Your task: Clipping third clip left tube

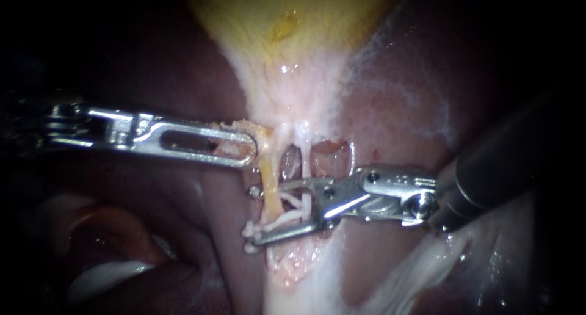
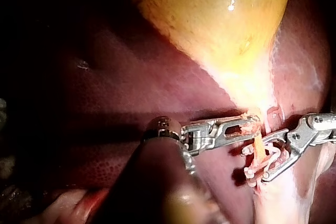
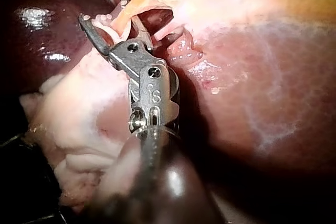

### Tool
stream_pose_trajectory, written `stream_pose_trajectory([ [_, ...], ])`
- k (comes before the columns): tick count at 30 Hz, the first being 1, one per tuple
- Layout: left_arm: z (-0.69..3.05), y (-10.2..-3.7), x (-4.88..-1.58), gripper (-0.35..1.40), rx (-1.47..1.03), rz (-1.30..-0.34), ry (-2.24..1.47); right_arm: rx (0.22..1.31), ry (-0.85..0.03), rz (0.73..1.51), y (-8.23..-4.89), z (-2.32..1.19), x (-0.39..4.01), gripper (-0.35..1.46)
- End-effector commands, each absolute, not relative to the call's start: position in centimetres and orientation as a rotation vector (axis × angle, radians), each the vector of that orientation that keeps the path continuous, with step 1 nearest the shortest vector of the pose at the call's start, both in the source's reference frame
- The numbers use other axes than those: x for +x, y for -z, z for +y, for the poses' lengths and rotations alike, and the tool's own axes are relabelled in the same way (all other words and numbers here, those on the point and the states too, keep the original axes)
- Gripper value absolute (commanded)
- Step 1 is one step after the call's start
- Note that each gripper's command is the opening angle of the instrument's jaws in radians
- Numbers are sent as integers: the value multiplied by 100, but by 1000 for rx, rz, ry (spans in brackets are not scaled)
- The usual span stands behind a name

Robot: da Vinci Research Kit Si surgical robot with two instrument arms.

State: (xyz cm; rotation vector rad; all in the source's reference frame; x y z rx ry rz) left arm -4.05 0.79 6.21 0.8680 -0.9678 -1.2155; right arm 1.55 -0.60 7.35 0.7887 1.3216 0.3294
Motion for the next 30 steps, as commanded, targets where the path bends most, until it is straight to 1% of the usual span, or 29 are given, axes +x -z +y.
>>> stream_pose_trajectory([
  [1,80,-623,-405,-35,869,-968,1215,797,-336,1330,-736,-59,157,46],
  [5,81,-625,-404,-35,870,-968,1214,812,-356,1343,-734,-53,160,45],
  [11,82,-627,-404,-35,870,-968,1213,834,-378,1339,-726,-37,157,38],
  [14,83,-628,-404,-35,871,-968,1213,843,-410,1330,-721,-30,156,35],
  [19,83,-628,-403,-35,871,-968,1213,850,-439,1324,-716,-20,153,32],
  [26,83,-628,-403,-35,871,-968,1213,878,-497,1301,-720,-16,150,27],
  [28,83,-628,-403,-35,871,-968,1213,879,-504,1299,-721,-16,148,22],
  [29,83,-628,-403,-35,871,-968,1213,887,-514,1295,-721,-16,147,16],
  [30,83,-628,-403,-35,871,-968,1213,896,-522,1290,-721,-16,144,2],
])
